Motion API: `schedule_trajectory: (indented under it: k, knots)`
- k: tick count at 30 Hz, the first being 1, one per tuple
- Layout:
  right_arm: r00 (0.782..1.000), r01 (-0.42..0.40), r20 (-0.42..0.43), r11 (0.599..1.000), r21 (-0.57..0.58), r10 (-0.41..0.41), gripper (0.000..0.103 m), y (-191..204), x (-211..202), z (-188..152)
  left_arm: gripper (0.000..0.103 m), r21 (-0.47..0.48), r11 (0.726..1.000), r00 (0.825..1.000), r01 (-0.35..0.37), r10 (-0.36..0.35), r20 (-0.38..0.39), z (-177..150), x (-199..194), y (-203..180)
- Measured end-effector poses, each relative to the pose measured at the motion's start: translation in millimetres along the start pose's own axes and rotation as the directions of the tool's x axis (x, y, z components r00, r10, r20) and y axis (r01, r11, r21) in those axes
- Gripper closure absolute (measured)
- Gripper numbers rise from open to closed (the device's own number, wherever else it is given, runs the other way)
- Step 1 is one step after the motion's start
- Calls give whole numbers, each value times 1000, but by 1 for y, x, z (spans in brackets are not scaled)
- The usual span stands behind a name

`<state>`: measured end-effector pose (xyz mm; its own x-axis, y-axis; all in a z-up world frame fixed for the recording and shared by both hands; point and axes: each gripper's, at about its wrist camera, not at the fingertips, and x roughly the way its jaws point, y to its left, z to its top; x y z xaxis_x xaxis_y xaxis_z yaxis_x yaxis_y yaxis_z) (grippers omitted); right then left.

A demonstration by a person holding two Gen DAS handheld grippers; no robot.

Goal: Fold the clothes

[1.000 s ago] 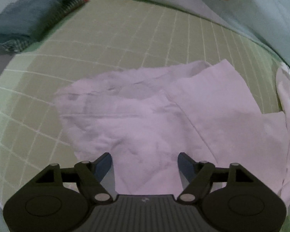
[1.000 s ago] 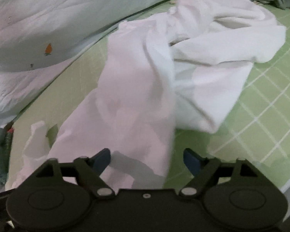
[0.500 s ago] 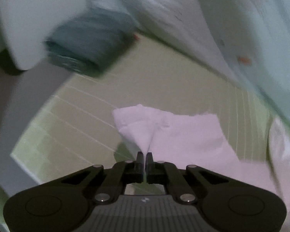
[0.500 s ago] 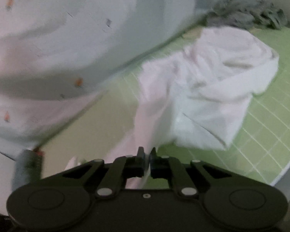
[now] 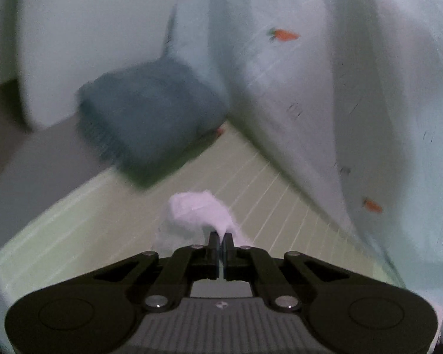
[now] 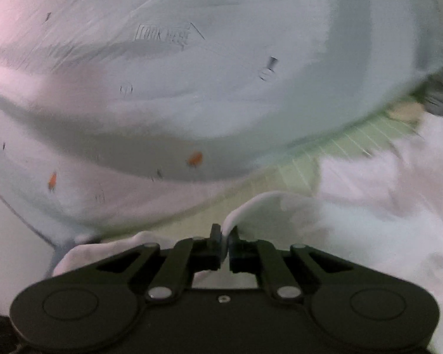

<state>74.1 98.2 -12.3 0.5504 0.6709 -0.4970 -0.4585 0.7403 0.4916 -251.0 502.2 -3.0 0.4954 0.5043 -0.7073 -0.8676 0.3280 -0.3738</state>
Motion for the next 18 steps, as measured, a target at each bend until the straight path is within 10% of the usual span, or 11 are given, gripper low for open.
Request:
schedule_trajectory:
  k: [4, 8, 12, 18]
  knots:
    - [998, 65, -2, 998, 8, -65, 96, 5, 105, 56, 91, 14, 999, 999, 42, -42, 32, 49, 81, -51]
    - [973, 220, -80, 975, 38, -217, 87, -4, 194, 83, 69, 84, 994, 998, -65, 64, 23, 67, 144, -91]
    - [962, 271, -33, 962, 21, -270, 34, -16, 187, 58, 37, 175, 981, 995, -89, 94, -25, 40, 163, -87]
    - [898, 418, -103, 903, -98, -427, 20, -39, 119, -15, 35, 239, 968, 968, -80, 133, -212, -25, 159, -67]
